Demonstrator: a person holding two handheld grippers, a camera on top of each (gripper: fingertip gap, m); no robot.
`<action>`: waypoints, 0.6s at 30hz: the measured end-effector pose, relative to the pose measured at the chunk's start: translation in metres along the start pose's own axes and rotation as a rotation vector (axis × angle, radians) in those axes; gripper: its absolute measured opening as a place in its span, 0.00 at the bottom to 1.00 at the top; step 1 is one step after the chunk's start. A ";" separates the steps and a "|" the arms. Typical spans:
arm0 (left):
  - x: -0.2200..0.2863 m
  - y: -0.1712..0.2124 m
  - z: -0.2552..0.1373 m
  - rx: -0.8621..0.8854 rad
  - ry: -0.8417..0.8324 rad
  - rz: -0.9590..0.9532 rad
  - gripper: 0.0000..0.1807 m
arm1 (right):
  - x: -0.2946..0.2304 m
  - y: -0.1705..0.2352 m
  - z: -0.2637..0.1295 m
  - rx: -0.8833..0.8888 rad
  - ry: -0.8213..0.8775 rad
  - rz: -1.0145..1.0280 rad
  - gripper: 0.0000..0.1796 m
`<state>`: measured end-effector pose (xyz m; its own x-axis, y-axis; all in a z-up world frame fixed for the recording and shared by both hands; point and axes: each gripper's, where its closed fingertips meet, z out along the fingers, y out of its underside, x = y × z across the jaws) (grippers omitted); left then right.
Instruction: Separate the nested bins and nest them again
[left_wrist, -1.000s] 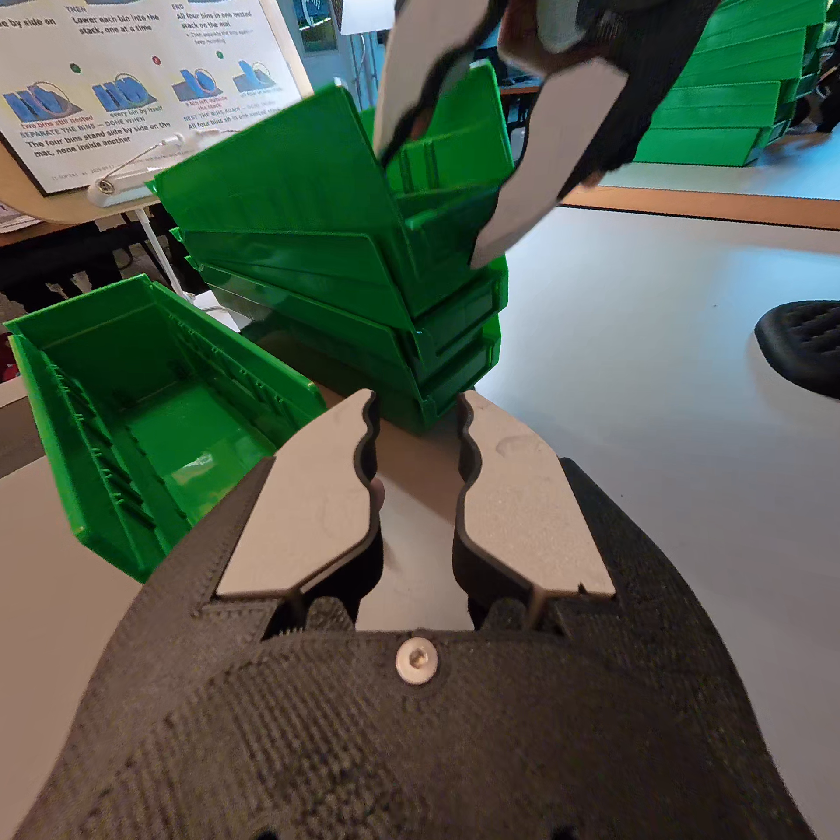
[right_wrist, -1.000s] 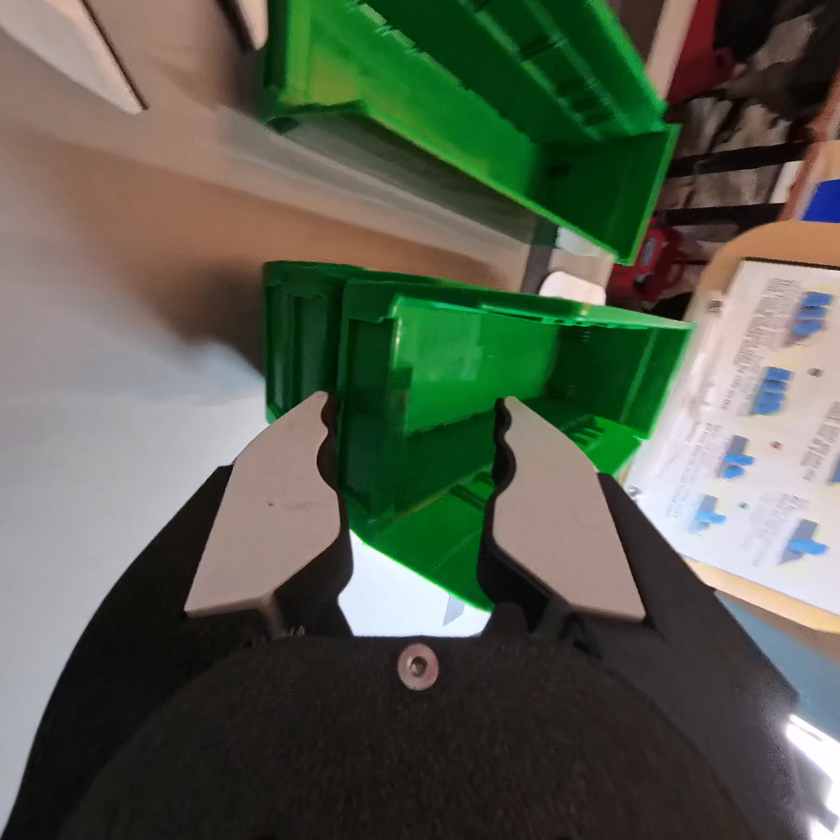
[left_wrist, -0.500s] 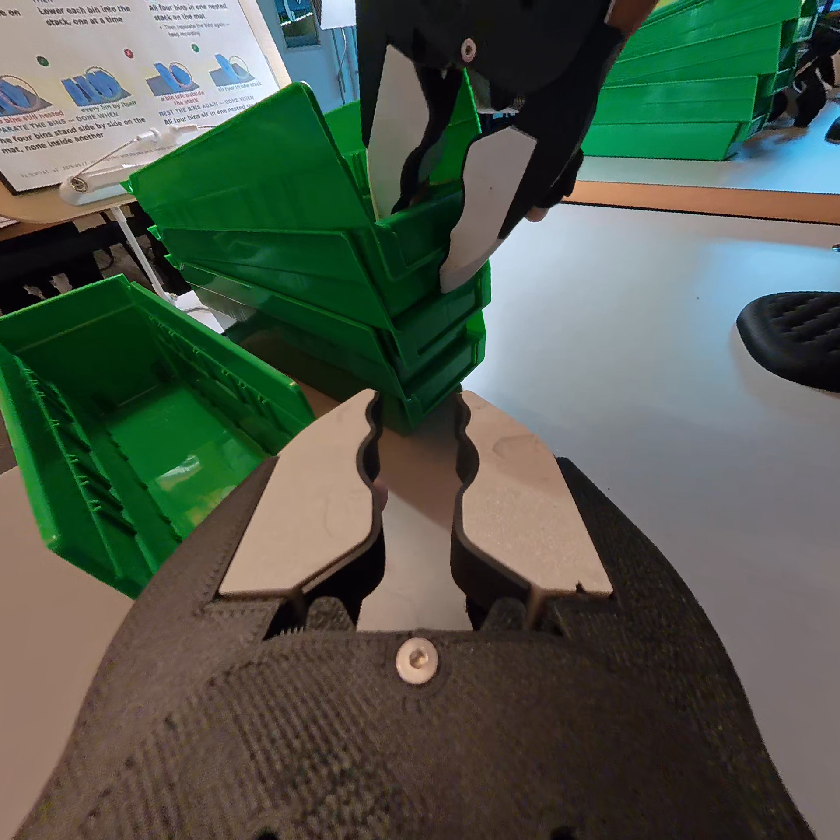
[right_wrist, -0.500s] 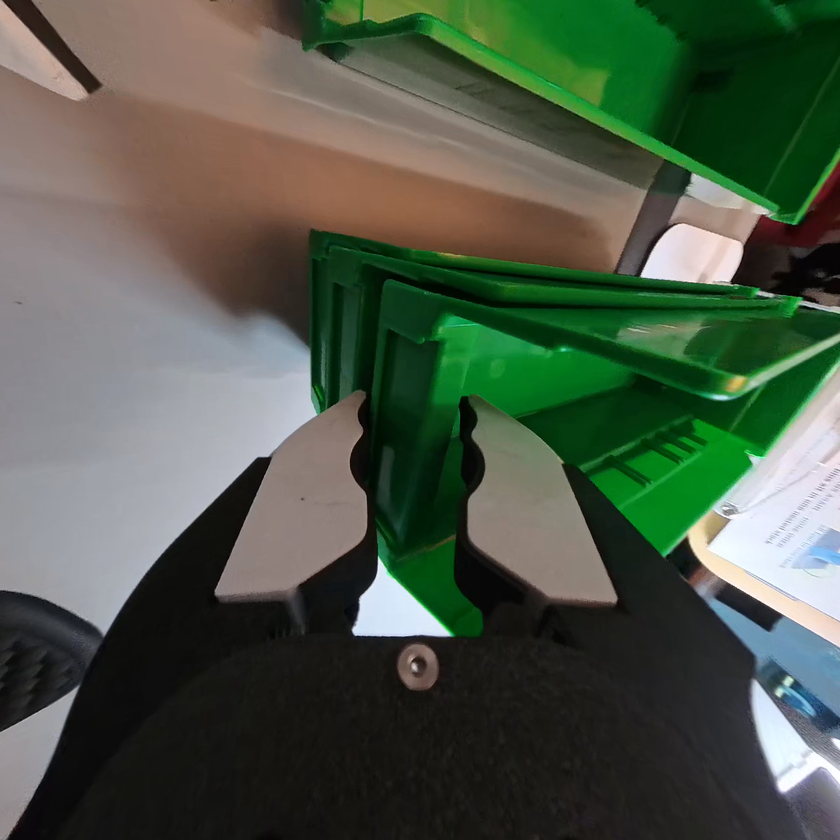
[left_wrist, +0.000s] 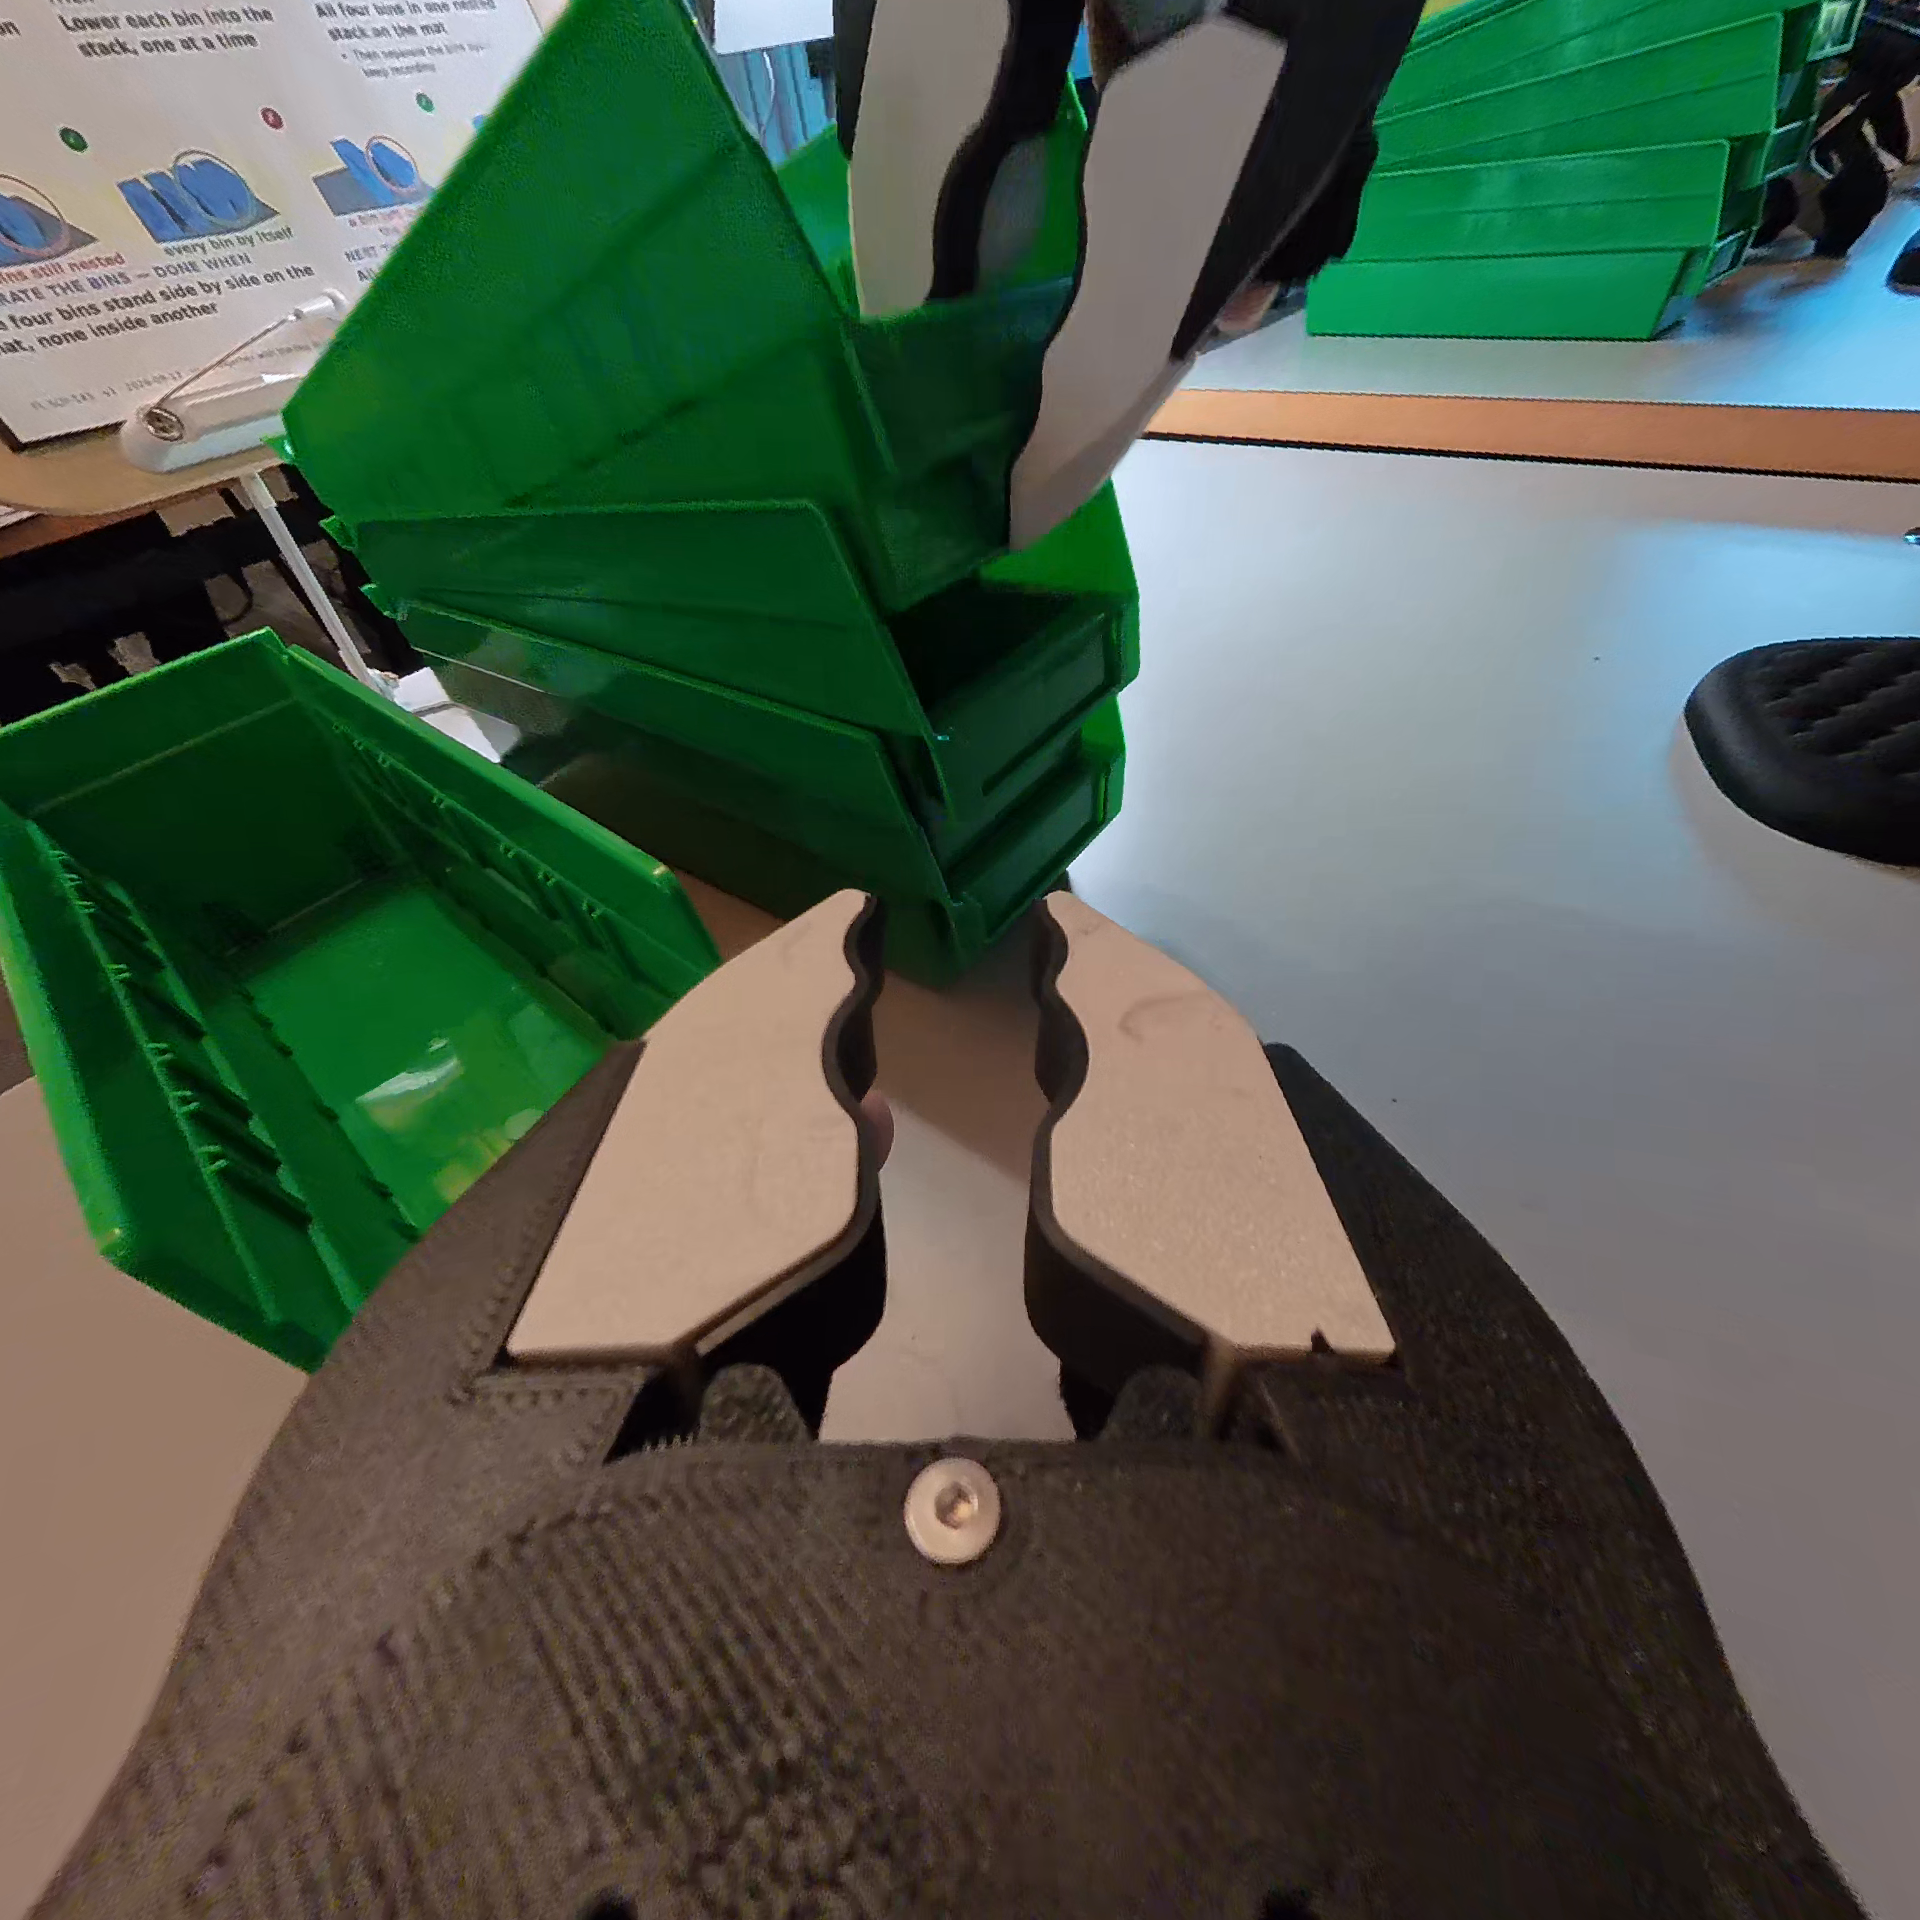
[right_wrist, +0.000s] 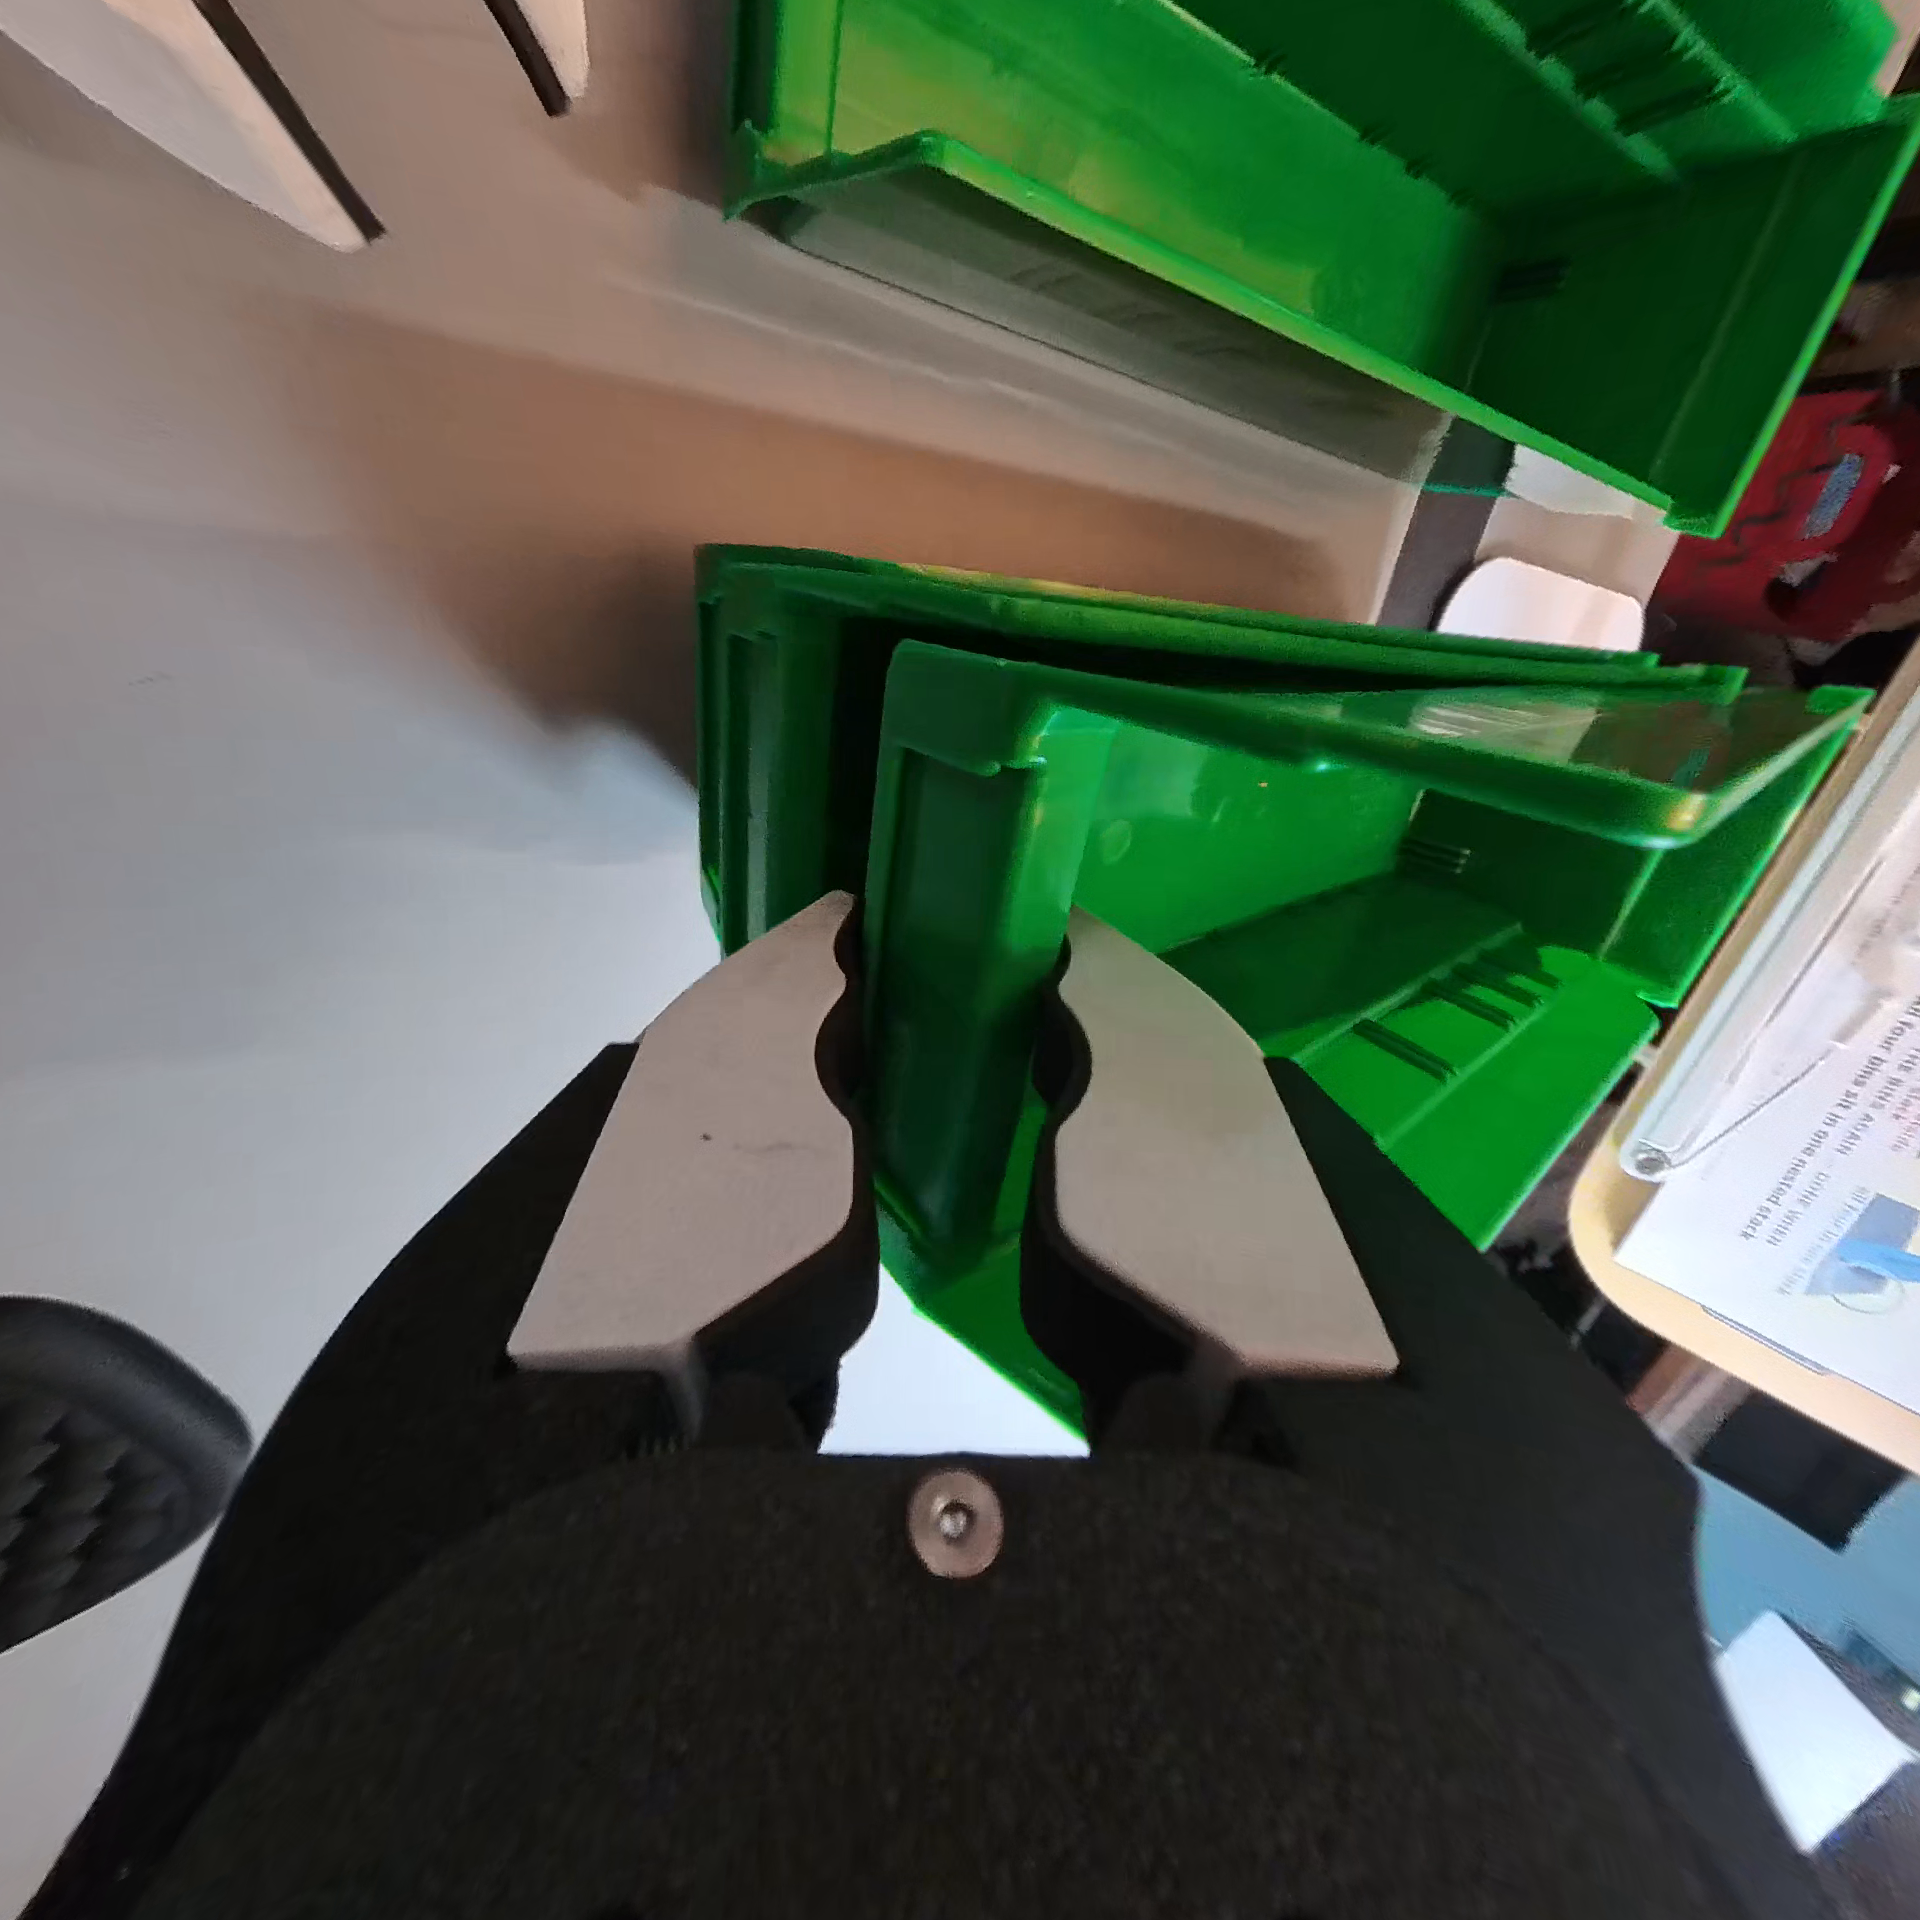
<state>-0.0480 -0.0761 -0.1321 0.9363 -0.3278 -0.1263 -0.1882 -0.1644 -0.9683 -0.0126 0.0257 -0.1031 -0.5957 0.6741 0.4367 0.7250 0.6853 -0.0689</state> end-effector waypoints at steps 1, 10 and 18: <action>0.001 0.000 0.000 0.001 0.005 0.002 0.15 | 0.001 0.000 -0.005 0.014 -0.003 0.009 0.16; -0.004 -0.006 -0.003 0.036 -0.018 -0.017 0.18 | 0.019 0.006 -0.074 0.187 0.107 0.086 0.15; -0.011 -0.011 -0.006 0.064 -0.050 -0.028 0.20 | 0.028 0.060 -0.131 0.062 0.321 0.119 0.15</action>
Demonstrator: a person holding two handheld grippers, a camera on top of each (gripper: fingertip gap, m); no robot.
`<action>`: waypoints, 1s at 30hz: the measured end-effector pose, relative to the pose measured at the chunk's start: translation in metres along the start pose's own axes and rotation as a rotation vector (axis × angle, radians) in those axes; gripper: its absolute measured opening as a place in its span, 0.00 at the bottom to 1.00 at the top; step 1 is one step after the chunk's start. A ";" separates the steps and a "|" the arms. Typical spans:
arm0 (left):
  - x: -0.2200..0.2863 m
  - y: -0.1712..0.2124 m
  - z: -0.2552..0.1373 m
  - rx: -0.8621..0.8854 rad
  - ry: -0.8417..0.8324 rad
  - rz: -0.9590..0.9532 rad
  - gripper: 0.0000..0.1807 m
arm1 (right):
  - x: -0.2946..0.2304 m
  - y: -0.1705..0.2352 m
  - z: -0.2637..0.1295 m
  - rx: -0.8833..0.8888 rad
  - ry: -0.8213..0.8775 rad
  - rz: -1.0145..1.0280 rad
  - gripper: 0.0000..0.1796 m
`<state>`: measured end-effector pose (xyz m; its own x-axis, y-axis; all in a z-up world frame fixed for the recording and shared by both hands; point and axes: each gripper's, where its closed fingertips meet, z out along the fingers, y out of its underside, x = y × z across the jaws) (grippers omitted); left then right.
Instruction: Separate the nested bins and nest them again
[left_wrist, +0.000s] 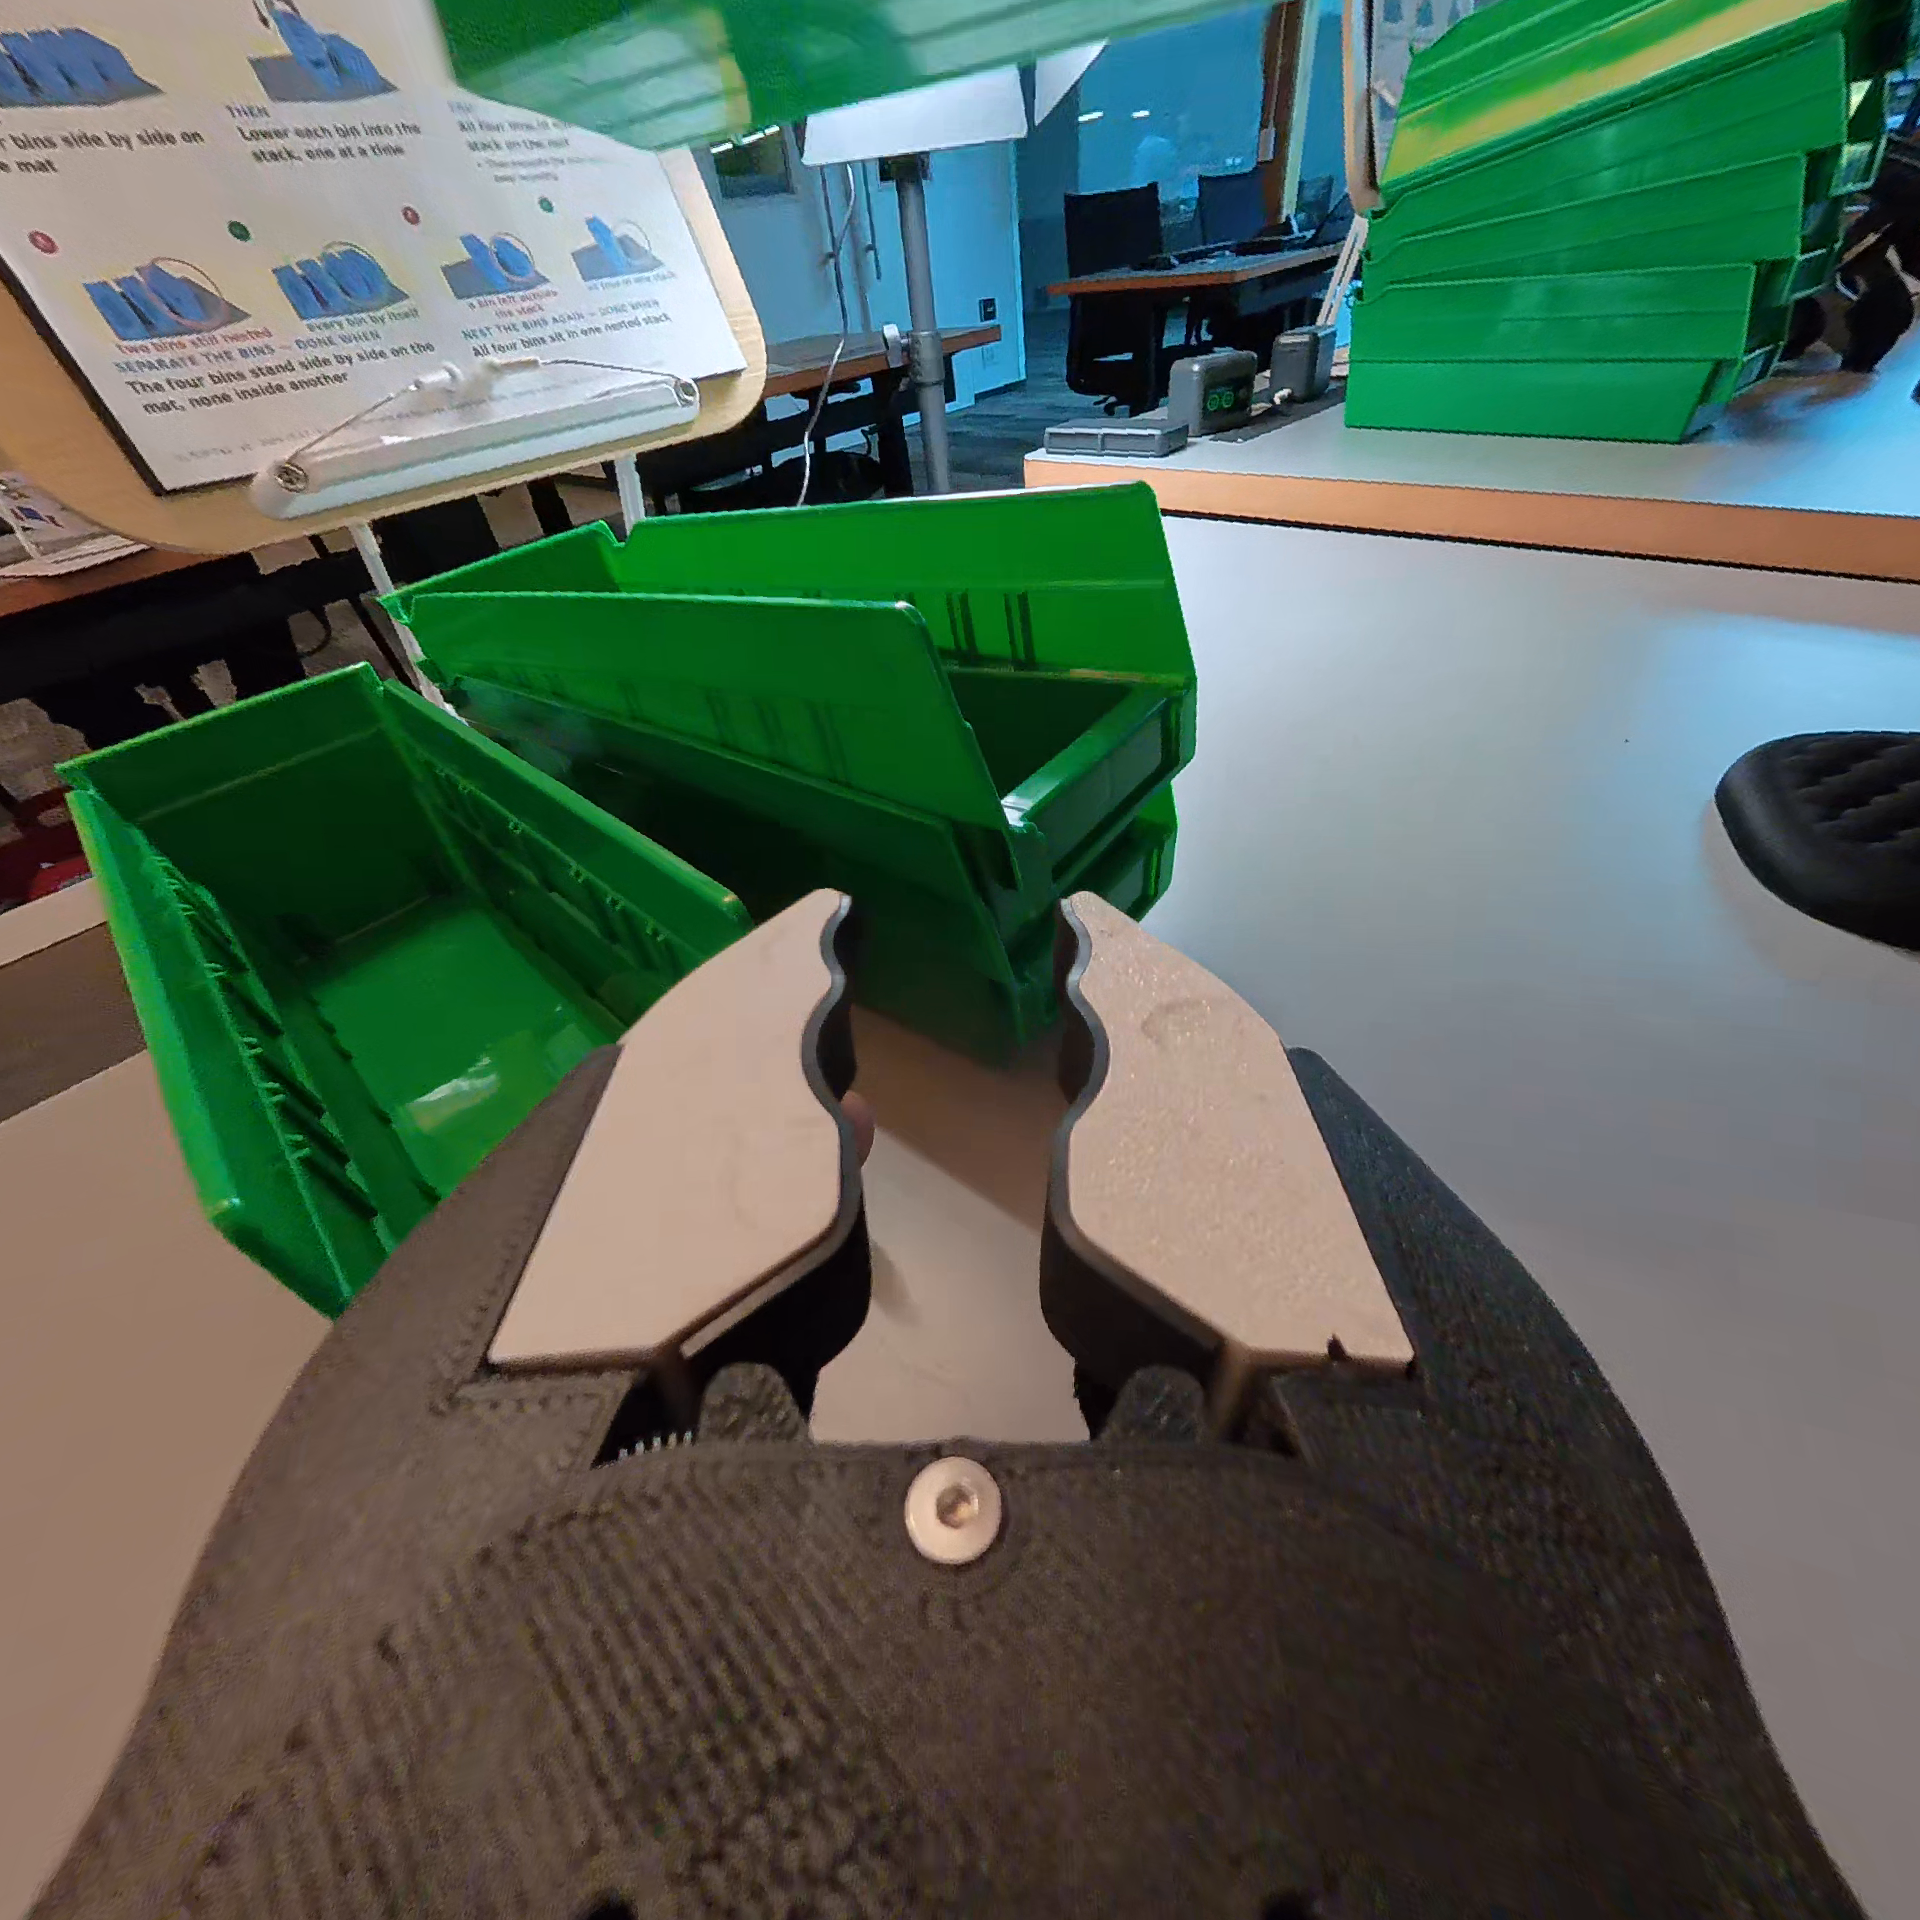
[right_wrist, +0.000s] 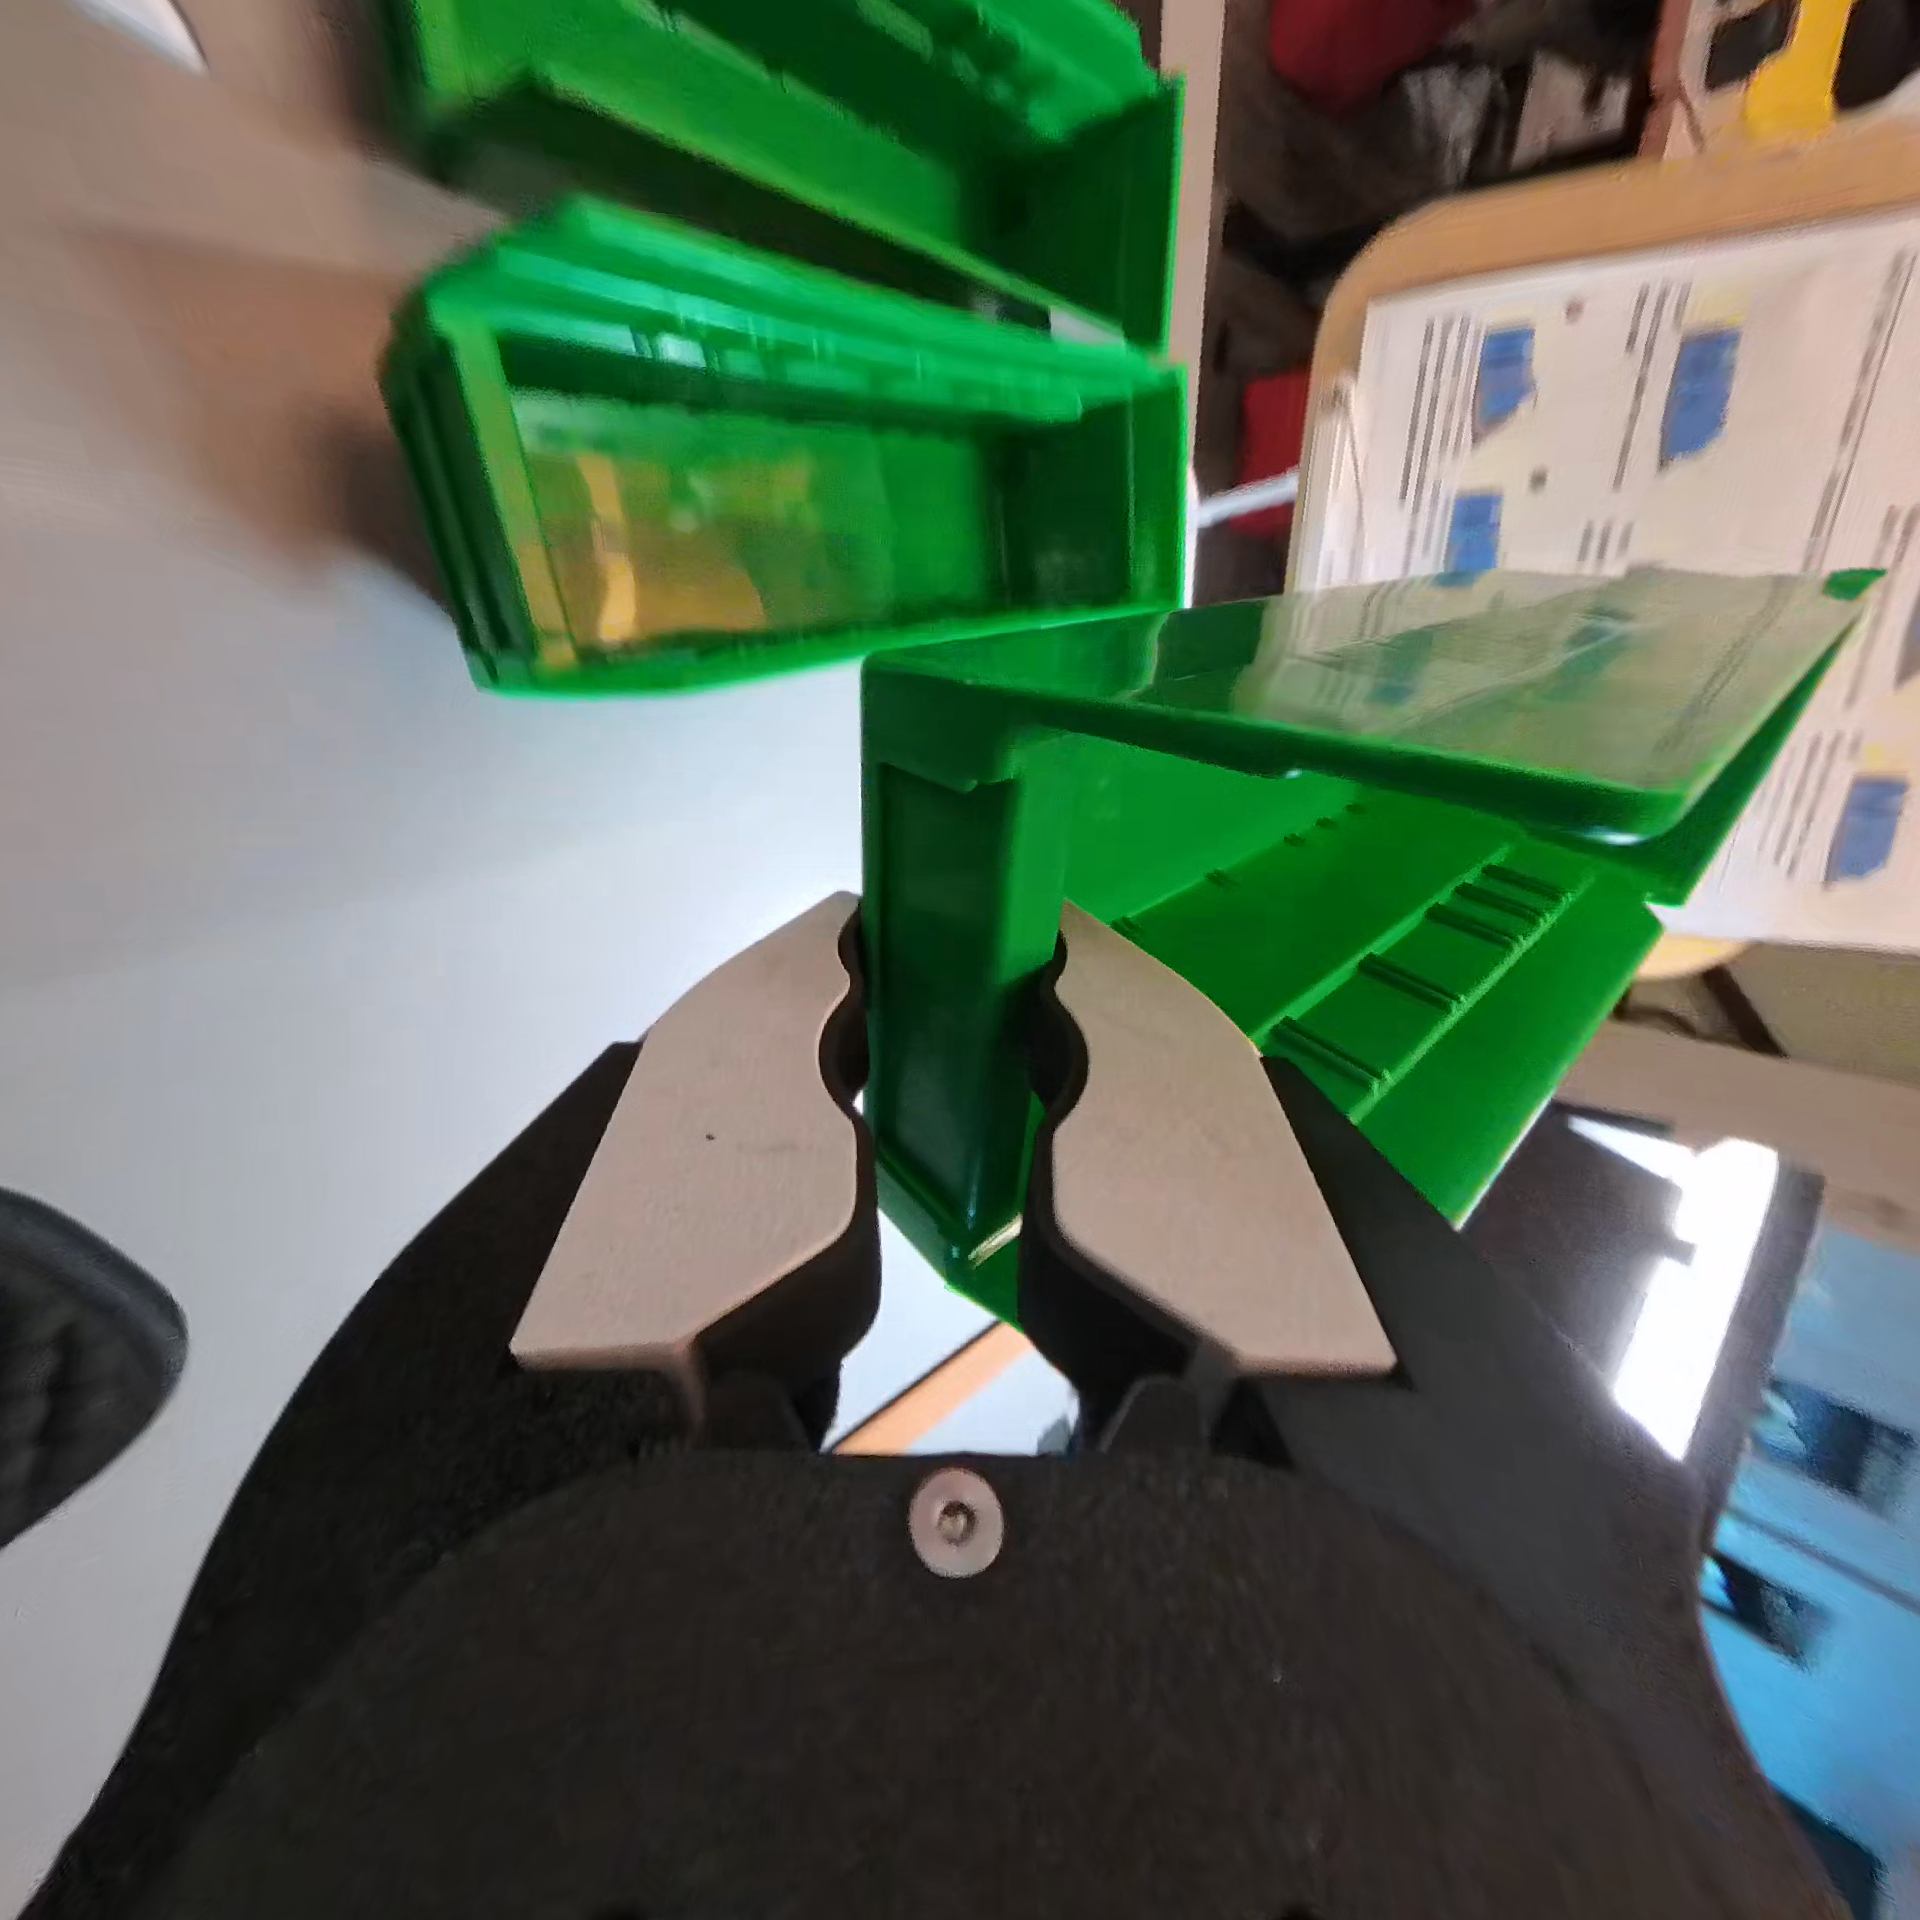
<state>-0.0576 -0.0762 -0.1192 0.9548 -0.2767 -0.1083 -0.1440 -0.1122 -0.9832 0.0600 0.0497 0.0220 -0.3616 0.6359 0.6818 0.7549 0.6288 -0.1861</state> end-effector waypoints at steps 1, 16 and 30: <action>-0.001 -0.001 0.000 0.005 -0.003 0.000 0.20 | -0.003 0.012 0.002 -0.033 0.008 0.005 0.15; -0.013 0.004 0.001 0.003 -0.047 -0.026 0.20 | -0.107 0.177 0.126 -0.278 -0.034 0.094 0.15; -0.019 0.011 0.004 -0.021 -0.070 -0.030 0.20 | -0.130 0.177 0.125 -0.222 -0.028 0.168 0.29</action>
<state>-0.0761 -0.0688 -0.1290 0.9745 -0.2059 -0.0895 -0.1197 -0.1393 -0.9830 0.1730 0.1340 -0.1881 -0.2339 0.7372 0.6339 0.9057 0.4023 -0.1336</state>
